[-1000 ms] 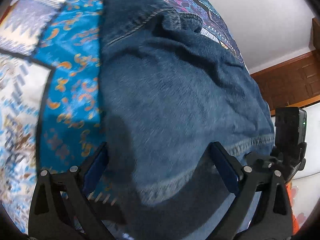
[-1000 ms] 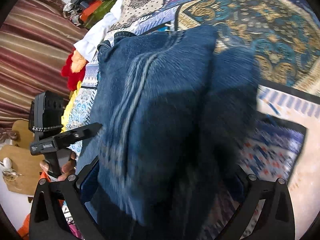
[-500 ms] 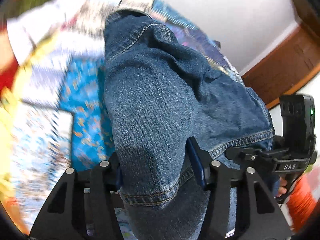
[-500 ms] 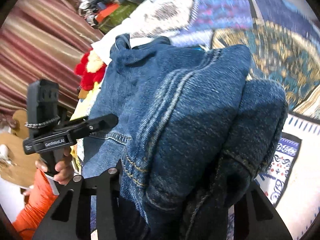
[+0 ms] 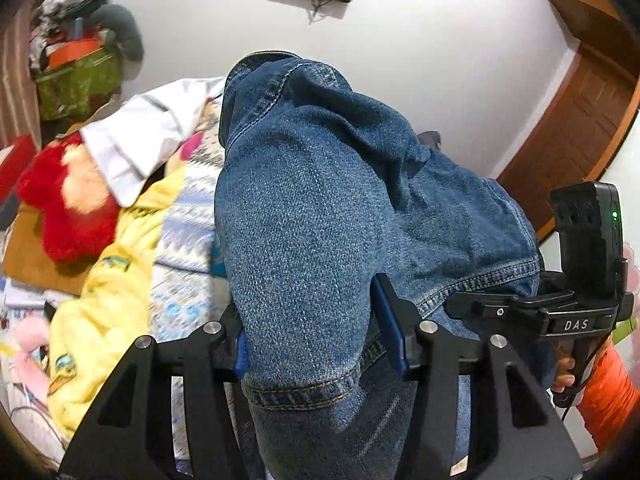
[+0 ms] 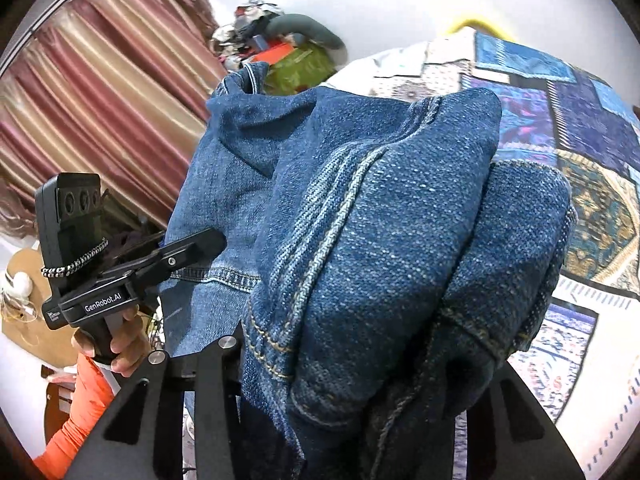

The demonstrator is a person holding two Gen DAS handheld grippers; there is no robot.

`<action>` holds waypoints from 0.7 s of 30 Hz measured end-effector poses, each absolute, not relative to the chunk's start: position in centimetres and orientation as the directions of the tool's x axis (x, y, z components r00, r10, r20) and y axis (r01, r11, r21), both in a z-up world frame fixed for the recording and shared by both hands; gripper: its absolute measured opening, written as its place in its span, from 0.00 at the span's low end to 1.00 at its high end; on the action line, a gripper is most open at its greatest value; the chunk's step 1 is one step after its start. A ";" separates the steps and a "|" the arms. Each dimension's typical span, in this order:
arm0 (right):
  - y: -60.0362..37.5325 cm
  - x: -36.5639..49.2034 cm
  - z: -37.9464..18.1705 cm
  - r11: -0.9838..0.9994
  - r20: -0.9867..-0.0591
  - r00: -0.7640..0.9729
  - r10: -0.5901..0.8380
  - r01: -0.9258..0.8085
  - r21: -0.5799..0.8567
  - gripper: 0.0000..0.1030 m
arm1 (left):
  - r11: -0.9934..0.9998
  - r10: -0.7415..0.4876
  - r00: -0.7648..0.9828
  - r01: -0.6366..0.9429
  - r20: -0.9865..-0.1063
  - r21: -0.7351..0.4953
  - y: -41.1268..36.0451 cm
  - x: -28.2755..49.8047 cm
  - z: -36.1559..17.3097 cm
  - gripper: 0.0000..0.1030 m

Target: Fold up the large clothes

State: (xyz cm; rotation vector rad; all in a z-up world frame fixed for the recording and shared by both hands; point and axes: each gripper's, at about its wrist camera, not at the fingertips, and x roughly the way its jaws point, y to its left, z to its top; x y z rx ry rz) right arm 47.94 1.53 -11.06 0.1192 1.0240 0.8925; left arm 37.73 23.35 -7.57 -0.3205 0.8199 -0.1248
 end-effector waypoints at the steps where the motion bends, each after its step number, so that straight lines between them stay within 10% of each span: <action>1: 2.2 47.8 -11.4 0.650 -0.691 0.203 0.694 -0.590 0.479 0.41 | 0.944 -0.227 0.673 -0.026 -0.704 -0.329 23.8 37.3 -8.2 0.51; 21: 8.8 51.2 -27.9 0.653 -0.791 -0.114 0.601 -0.500 0.568 0.49 | 0.943 -0.154 0.502 -0.184 -0.851 -0.279 27.3 35.5 -24.4 0.61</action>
